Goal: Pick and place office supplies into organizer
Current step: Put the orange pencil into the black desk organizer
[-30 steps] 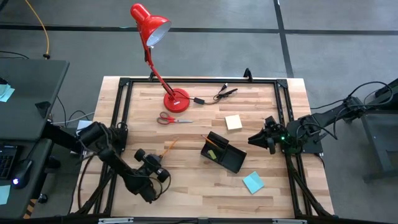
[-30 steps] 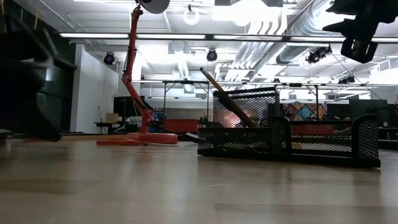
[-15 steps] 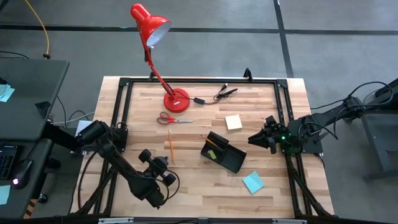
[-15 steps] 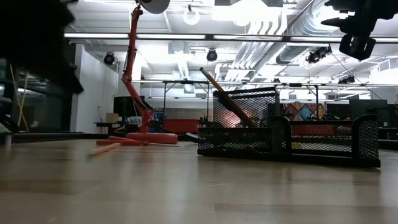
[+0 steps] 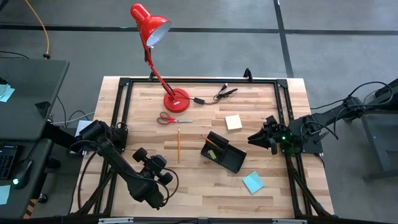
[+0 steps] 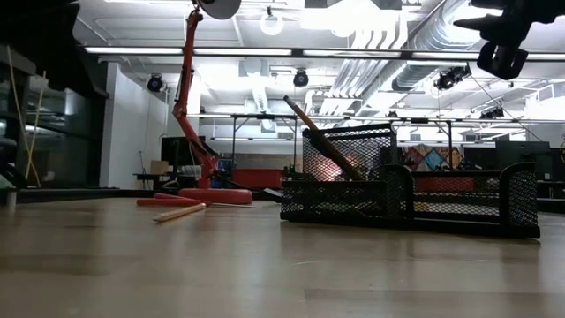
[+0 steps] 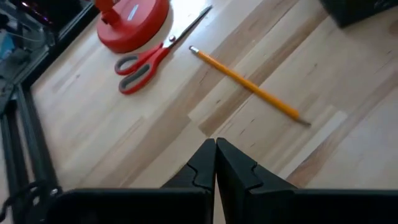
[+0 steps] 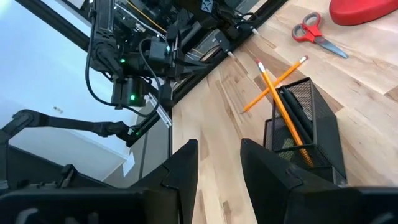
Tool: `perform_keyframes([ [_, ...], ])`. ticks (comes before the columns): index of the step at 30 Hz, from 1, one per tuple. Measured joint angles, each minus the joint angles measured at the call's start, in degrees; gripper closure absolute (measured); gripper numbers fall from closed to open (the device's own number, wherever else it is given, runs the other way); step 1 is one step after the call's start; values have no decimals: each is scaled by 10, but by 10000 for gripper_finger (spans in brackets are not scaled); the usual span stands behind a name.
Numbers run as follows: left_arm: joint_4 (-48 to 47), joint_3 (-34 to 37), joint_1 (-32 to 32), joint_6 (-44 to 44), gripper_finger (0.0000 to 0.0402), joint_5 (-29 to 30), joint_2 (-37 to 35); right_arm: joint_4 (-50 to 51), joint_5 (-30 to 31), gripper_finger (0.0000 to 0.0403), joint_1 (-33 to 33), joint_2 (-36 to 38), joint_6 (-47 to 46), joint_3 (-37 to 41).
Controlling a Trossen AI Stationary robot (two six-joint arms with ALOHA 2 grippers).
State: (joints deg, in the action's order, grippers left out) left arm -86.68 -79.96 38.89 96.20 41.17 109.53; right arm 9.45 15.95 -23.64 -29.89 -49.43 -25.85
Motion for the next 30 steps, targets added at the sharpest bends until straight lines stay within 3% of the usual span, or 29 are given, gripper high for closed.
perform_keyframes([
  [6, 39, 10, -27, 33, 401, -12, 4, -6, -5, 286, 0, 0, -15, 0],
  [10, 71, -4, -53, 10, 401, -5, -5, -25, -8, 286, 0, 0, -7, 0],
  [15, 149, -41, -83, -85, 401, 103, -40, -40, 23, 286, 0, 0, 3, 0],
  [18, 259, -57, -108, -223, 401, 147, -69, -43, 30, 286, 0, 0, 16, 0],
  [20, 321, -70, -129, -333, 401, 128, -92, -47, 29, 286, 0, 0, 19, 0],
  [23, 373, -95, -163, -460, 401, 55, -125, -51, 20, 286, 0, 0, 19, 0],
  [30, 315, -168, -240, -572, 401, -102, -165, -52, 1, 286, 0, 0, 23, 0],
])
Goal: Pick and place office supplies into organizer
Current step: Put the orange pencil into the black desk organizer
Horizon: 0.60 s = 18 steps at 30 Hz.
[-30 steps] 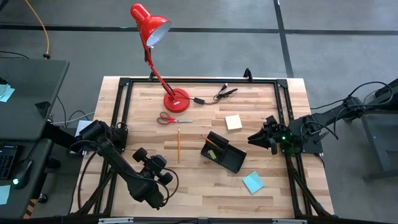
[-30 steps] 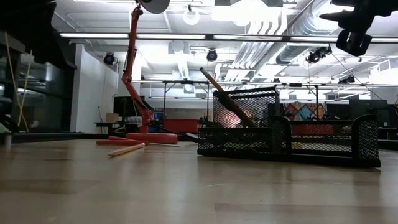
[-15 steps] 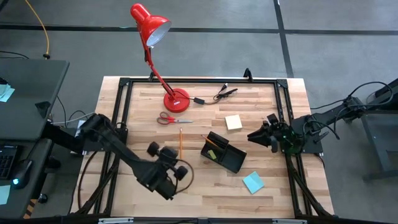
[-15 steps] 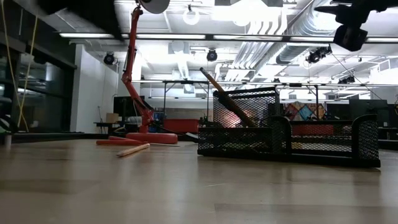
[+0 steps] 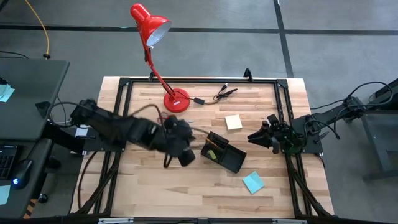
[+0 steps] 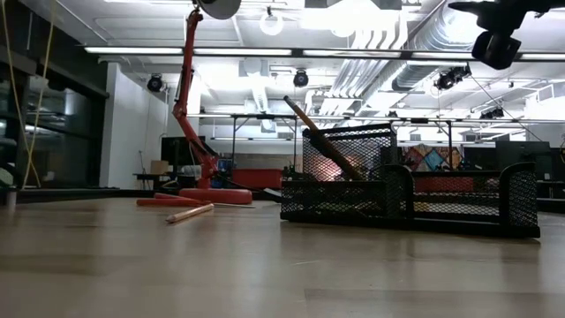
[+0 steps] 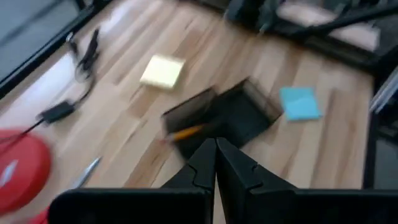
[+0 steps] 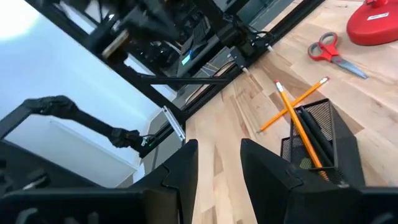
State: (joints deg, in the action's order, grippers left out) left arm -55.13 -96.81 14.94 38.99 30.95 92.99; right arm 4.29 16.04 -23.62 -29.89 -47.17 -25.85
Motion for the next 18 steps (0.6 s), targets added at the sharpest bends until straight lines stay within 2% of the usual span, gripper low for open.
perform_keyframes([
  [3, -83, -11, -38, 66, 401, -50, -7, -3, -1, 286, 0, 0, 22, 0],
  [6, -177, -11, -93, 73, 401, -157, -8, -17, -1, 286, 0, 0, 52, 0],
  [8, -243, -10, -126, 101, 401, -203, -6, -25, -1, 286, 0, 0, 76, 0],
  [11, -254, -9, -164, 78, 390, -247, 6, -24, -2, 286, 0, 0, 100, 0],
  [14, -240, -11, -193, 55, 354, -261, 17, -24, -4, 286, 0, 0, 102, 0],
  [18, -248, -11, -228, 47, 281, -260, 49, -24, -28, 286, 0, 0, 101, 0],
])
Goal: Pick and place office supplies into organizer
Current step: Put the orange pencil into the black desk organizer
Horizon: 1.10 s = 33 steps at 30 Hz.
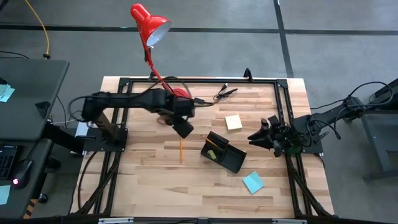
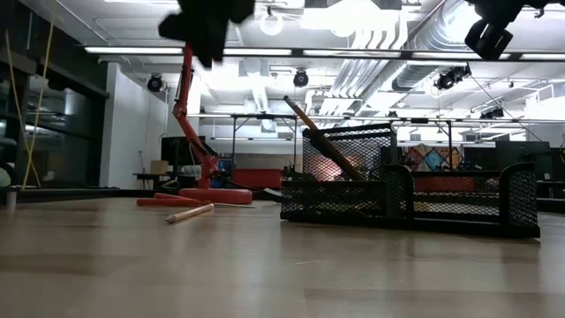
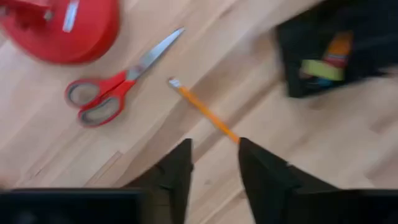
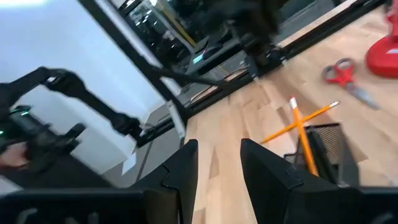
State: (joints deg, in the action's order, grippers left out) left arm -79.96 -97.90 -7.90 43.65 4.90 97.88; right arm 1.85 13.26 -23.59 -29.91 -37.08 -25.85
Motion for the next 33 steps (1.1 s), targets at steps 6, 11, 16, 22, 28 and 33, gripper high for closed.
perform_keyframes([
  [6, 21, 0, -44, 13, 203, -30, 65, -6, -33, 286, 0, 0, -23, 0],
  [11, 56, 1, -60, -20, 193, -111, 132, -11, -50, 286, 0, 0, -40, 0],
  [16, 35, 1, -60, -17, 220, -138, 187, -19, -78, 286, 0, 0, -39, 0],
  [22, 21, 1, -60, -8, 254, -120, 212, -23, -108, 286, 0, 0, -32, 0],
  [28, 61, 1, -64, -7, 256, -118, 210, -23, -112, 286, 0, 0, -28, 0],
  [33, 141, 2, -36, 7, 255, -92, 156, -21, -112, 286, 0, 0, -12, 0],
])
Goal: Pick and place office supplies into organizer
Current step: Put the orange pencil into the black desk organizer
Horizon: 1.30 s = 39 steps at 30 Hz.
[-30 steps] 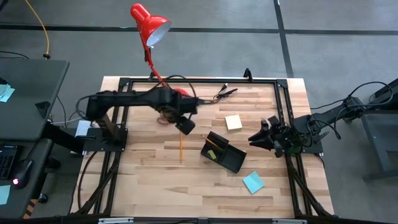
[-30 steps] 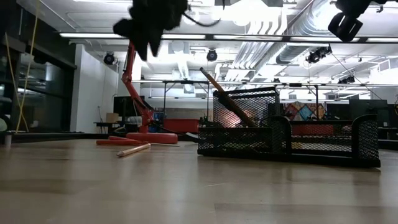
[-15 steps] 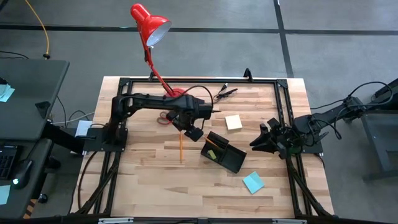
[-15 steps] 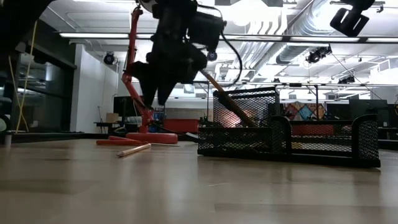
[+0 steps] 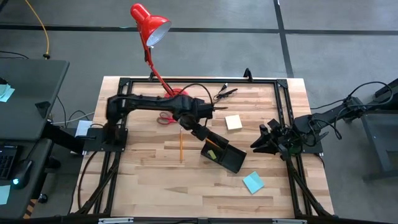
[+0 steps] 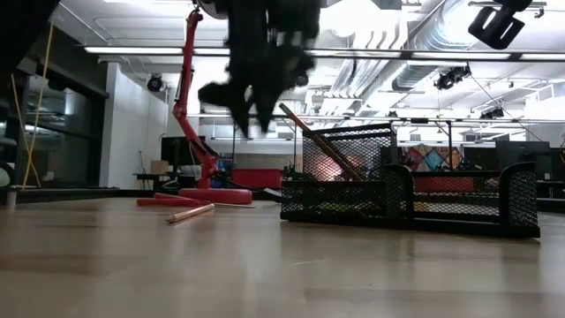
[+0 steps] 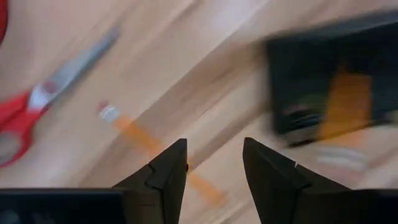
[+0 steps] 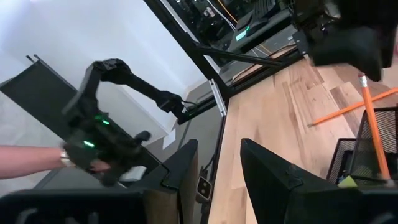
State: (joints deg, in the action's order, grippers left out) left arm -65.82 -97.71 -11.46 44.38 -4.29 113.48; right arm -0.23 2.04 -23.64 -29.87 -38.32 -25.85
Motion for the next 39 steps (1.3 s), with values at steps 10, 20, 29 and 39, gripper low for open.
perform_keyframes([
  [10, 99, 12, 87, 88, 254, 233, -104, 5, 8, 286, 0, 0, 18, 0],
  [20, 337, 354, 116, 253, 254, 217, -262, 10, 26, 286, 0, -1, -5, 0],
  [29, 322, 418, 81, 243, 254, 211, -297, 12, 68, 286, 0, -1, -12, 0],
  [39, 282, 420, 47, 229, 254, 161, -261, 26, 75, 286, 0, -1, -3, 0],
])
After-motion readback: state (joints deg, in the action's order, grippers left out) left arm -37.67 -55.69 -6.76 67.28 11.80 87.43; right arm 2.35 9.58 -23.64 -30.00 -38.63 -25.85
